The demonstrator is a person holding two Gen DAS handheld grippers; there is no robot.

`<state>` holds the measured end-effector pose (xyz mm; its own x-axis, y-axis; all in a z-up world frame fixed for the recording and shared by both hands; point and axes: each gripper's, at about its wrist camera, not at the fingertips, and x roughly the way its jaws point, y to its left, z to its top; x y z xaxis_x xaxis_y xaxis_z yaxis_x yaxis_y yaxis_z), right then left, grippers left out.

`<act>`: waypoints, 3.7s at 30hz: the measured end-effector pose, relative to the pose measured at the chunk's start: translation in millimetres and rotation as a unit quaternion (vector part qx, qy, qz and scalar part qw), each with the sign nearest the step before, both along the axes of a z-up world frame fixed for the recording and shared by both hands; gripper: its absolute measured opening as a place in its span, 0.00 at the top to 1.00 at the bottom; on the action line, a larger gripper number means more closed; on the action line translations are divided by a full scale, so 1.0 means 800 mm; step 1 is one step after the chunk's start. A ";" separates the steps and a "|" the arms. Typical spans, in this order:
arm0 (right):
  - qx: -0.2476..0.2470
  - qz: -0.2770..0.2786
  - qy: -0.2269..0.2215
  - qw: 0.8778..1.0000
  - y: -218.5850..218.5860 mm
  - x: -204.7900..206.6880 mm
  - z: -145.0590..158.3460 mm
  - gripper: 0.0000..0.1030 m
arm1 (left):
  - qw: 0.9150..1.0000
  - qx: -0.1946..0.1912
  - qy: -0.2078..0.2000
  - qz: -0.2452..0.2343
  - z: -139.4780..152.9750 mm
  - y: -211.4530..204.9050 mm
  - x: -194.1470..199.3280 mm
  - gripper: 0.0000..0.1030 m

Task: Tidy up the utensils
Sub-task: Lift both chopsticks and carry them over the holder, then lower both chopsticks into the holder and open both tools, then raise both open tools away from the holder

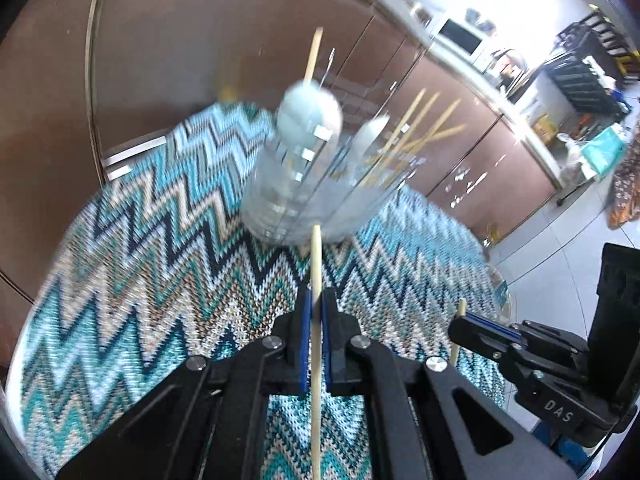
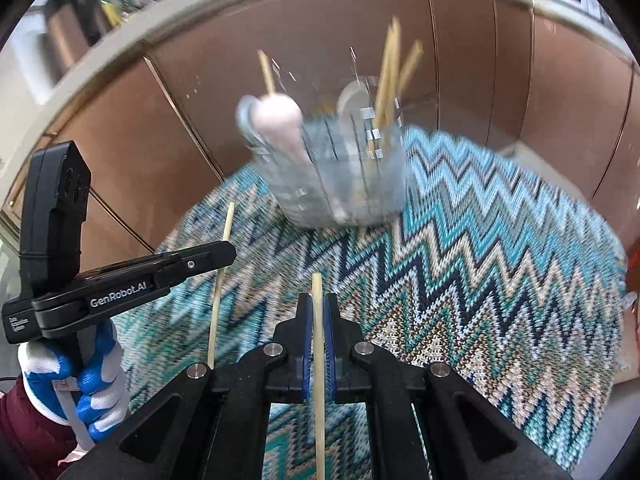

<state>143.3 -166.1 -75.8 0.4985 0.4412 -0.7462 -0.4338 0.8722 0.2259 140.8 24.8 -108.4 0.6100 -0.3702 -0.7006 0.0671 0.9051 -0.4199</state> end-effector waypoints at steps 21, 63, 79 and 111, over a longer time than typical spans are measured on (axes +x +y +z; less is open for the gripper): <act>0.080 -0.040 -0.254 0.963 0.000 -0.039 0.193 0.94 | 0.976 0.013 -0.217 0.031 0.212 0.012 0.008 0.96; 0.065 -0.093 -0.250 0.961 -0.006 0.104 0.094 0.87 | 0.953 0.076 -0.271 0.112 0.101 -0.066 0.183 0.72; 0.058 -0.131 -0.274 0.951 -0.014 0.023 0.123 0.49 | 0.955 0.098 -0.260 0.105 0.145 -0.030 0.071 0.41; -0.002 -0.216 -0.305 0.928 -0.001 -0.162 0.119 0.00 | 0.924 0.200 -0.278 0.171 0.168 0.001 -0.161 0.22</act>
